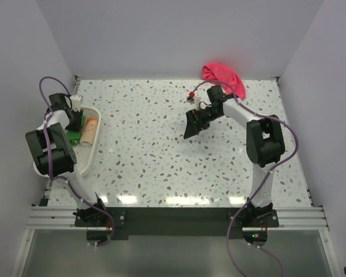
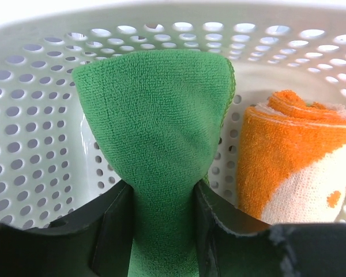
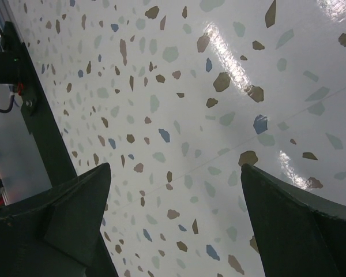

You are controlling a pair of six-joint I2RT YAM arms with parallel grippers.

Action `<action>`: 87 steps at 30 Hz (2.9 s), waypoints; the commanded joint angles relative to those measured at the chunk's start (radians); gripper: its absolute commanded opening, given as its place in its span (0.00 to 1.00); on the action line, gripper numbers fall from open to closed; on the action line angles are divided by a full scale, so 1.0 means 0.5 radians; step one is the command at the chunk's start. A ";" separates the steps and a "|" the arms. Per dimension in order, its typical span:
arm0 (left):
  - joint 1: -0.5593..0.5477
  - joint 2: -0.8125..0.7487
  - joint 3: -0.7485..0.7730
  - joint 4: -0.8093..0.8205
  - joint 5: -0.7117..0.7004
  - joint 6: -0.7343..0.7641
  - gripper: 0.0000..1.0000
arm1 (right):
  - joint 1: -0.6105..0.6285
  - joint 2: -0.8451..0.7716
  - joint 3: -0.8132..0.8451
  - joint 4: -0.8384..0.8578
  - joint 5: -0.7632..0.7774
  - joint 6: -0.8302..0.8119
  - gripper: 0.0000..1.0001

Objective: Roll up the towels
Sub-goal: Place the rolled towel into the container, then move the towel to the center of the board

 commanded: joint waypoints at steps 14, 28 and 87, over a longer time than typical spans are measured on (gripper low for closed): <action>0.005 -0.167 0.018 -0.109 0.064 0.046 0.59 | 0.001 0.019 0.087 -0.029 -0.020 -0.040 0.98; 0.002 -0.290 0.061 -0.186 0.149 0.110 0.77 | 0.001 -0.006 0.121 0.014 0.001 -0.028 0.98; -0.396 -0.751 0.398 -0.511 0.708 -0.071 1.00 | -0.392 0.995 1.490 -0.032 1.380 0.107 0.00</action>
